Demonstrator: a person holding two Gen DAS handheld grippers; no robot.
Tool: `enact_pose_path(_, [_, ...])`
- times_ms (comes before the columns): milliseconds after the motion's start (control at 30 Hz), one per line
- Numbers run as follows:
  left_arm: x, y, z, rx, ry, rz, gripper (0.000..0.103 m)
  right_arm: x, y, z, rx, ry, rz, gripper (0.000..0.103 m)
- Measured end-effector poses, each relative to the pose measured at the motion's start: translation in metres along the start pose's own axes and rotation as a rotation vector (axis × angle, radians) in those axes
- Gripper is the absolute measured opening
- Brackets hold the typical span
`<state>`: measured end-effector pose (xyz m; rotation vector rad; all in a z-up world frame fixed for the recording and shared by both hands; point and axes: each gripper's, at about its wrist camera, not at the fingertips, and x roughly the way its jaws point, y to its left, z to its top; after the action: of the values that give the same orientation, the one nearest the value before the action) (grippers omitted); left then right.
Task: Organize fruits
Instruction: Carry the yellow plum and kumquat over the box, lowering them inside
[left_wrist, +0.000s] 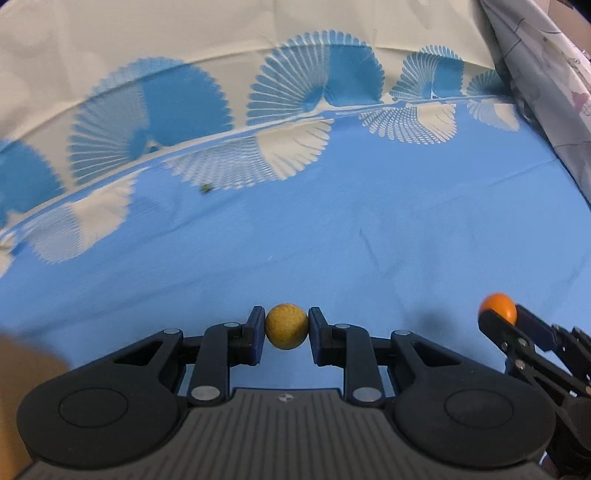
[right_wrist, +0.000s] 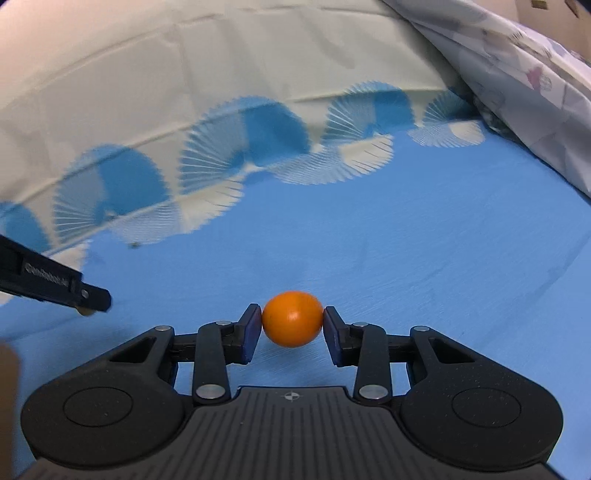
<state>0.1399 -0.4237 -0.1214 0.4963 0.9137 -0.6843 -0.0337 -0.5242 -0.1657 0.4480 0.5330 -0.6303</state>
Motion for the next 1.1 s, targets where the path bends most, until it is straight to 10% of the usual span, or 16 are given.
enact_pose_path(167, [-0.073,0.025,-0.041,-0.024,-0.032,0.014,0.027,-0.063,0.04,-0.008,-0.021,-0.011,0.074,0.037])
enact_pose_path(400, [-0.153,0.071,-0.097,-0.098,-0.055,0.049,0.027,-0.142,0.109,-0.034,-0.149,-0.082,0.175,0.008])
enact_pose_path(500, [-0.144,0.083,-0.108,-0.107,-0.01,0.082,0.027,-0.103,0.141,-0.056,-0.372,-0.097,0.138,0.003])
enact_pose_path(600, [-0.135,0.096,-0.116,-0.126,0.05,0.092,0.027,-0.076,0.107,-0.05,-0.176,0.02,0.114,0.004])
enact_pose_path(700, [-0.132,0.107,-0.116,-0.125,0.043,0.09,0.027,-0.085,0.075,-0.047,-0.136,0.021,0.112,0.013])
enact_pose_path(833, [-0.127,0.121,-0.108,-0.191,0.027,0.077,0.027,-0.094,0.067,-0.054,-0.102,0.116,0.194,0.061])
enact_pose_path(1100, [-0.145,0.15,-0.104,-0.211,0.007,0.125,0.027,-0.073,0.175,-0.098,-0.408,0.296,0.527,0.063])
